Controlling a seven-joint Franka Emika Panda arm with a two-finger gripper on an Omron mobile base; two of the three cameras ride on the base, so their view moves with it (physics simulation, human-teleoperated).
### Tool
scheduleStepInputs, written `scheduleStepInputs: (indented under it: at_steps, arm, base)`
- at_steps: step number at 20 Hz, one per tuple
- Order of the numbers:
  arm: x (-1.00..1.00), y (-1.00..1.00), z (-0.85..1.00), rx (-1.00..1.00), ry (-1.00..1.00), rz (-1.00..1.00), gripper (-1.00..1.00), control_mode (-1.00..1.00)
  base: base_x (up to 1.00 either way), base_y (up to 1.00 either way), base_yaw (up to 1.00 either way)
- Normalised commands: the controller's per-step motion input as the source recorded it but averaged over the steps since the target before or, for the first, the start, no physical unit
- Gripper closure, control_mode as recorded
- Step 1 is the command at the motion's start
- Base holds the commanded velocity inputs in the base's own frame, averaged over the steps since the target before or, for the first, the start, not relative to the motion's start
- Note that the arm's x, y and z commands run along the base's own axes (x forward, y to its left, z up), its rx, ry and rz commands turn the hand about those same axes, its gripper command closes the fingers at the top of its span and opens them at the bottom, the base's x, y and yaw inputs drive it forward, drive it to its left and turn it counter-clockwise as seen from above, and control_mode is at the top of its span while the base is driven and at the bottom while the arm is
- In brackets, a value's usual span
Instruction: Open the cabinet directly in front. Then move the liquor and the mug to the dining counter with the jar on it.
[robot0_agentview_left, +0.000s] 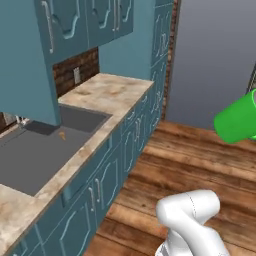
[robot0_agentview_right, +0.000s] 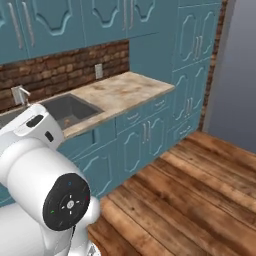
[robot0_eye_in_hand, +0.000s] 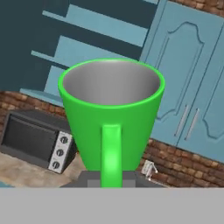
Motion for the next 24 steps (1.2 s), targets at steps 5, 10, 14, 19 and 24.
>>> scheduleStepInputs:
  at_steps: [5, 10, 14, 19, 24]
  arm:
    - [0.0, 0.0, 0.0, 0.0, 0.0, 0.0, 1.0, 1.0]
    - [0.0, 0.0, 0.0, 0.0, 0.0, 0.0, 1.0, 1.0]
    - [0.0, 0.0, 0.0, 0.0, 0.0, 0.0, 1.0, 1.0]
    - [0.0, 0.0, 0.0, 0.0, 0.0, 0.0, 1.0, 1.0]
    - [0.0, 0.0, 0.0, 0.0, 0.0, 0.0, 1.0, 1.0]
  base:
    - [0.11, -0.25, -0.56]
    - [0.09, -0.19, -0.57]
    - [0.01, -0.24, -0.59]
    - [0.0, -0.22, -0.59]
    - [0.0, -0.31, -0.57]
